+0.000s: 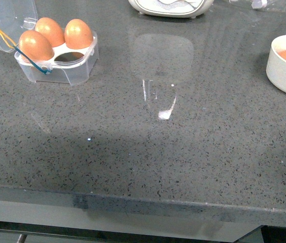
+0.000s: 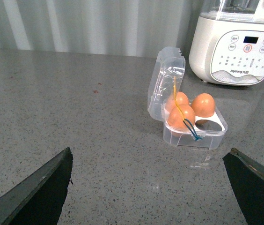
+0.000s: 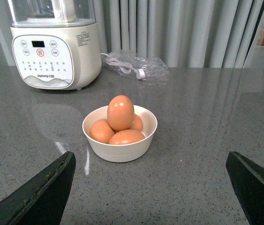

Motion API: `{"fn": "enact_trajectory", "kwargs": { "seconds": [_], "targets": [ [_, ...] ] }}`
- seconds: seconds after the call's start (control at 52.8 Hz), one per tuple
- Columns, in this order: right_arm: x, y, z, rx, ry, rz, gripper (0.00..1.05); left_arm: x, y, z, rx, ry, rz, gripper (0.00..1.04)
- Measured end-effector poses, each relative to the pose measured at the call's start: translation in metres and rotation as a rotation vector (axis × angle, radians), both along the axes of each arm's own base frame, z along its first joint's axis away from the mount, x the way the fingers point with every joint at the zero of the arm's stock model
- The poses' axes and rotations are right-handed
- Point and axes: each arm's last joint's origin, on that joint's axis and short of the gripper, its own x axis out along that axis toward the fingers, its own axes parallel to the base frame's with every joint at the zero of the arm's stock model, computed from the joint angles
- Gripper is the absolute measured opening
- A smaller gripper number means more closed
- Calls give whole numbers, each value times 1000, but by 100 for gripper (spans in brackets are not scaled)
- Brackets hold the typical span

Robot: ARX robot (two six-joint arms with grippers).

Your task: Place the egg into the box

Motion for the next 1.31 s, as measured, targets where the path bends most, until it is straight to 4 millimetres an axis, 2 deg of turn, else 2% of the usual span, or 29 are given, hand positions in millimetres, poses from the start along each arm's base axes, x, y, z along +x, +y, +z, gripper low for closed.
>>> {"fn": "enact_trajectory", "kwargs": {
  "seconds": [1.308],
  "targets": [
    [0, 0, 0, 0, 0, 0, 97, 0, 0, 0, 0, 0, 0, 98]
  ]
}}
